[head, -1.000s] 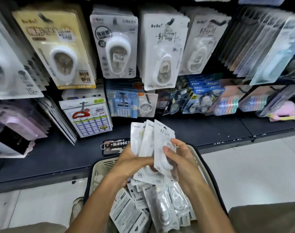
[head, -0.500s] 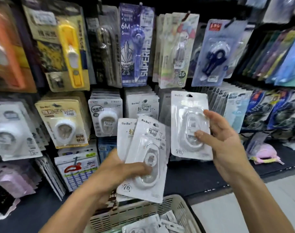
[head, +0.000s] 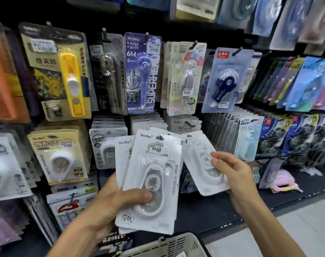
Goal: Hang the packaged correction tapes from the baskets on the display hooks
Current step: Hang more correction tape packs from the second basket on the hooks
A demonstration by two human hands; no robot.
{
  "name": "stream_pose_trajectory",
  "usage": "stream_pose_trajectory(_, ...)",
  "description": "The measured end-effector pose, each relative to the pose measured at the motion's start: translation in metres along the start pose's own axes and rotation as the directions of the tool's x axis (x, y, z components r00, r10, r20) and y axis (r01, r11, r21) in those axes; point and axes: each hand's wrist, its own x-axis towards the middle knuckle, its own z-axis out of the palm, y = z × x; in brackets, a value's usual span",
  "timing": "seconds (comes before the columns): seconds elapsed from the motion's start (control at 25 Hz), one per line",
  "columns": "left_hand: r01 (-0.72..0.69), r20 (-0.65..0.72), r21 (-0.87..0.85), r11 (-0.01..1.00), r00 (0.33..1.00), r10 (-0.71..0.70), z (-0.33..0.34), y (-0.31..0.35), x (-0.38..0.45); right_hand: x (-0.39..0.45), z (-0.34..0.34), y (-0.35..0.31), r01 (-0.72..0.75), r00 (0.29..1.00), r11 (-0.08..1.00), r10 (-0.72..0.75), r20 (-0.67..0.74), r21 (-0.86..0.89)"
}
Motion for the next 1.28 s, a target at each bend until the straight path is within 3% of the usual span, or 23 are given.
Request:
stream_pose_trajectory(0.12, -0.053, 0.021, -0.05, 0.997, 0.998, 0.054, 0.001, 0.004, 0.002, 0.003, 0.0, -0.01, 0.048, 0.998, 0.985, -0.052, 0.019, 0.168)
stream_pose_trajectory(0.28, -0.1, -0.051, -0.15, 0.984, 0.994, 0.094, 0.001, 0.007, 0.007, 0.013, 0.014, -0.013, 0.04, 0.999, 0.999, -0.041, -0.028, -0.036)
stream_pose_trajectory(0.44, -0.109, -0.094, -0.175, 0.979, 0.991, 0.093, 0.002, 0.002, 0.01, 0.006, 0.015, -0.011, 0.068, 0.998, 0.982, -0.066, 0.017, -0.179)
stream_pose_trajectory(0.6, -0.131, -0.083, -0.189, 0.973, 0.99, 0.117, 0.0, 0.0, 0.012, -0.007, 0.015, -0.006, 0.128, 0.992, 0.992, -0.128, -0.008, -0.011)
stream_pose_trajectory(0.72, -0.138, -0.089, -0.186, 0.973, 0.988, 0.123, -0.002, 0.0, 0.013, 0.001, 0.02, -0.014, 0.033, 0.991, 0.995, -0.02, -0.13, 0.099)
stream_pose_trajectory(1.0, -0.144, -0.13, -0.178, 0.974, 0.984, 0.122, 0.0, -0.004, 0.017, -0.002, 0.018, -0.011, 0.037, 0.988, 0.998, -0.045, -0.145, -0.059)
stream_pose_trajectory(1.16, -0.157, -0.142, -0.148, 0.976, 0.98, 0.136, 0.007, -0.003, 0.019, -0.01, 0.03, -0.007, -0.072, 0.996, 0.919, 0.046, -0.075, -0.387)
stream_pose_trajectory(1.28, -0.17, -0.152, -0.131, 0.977, 0.977, 0.15, 0.014, -0.003, 0.022, -0.041, 0.058, -0.014, 0.082, 0.988, 0.957, -0.041, 0.151, -0.279)
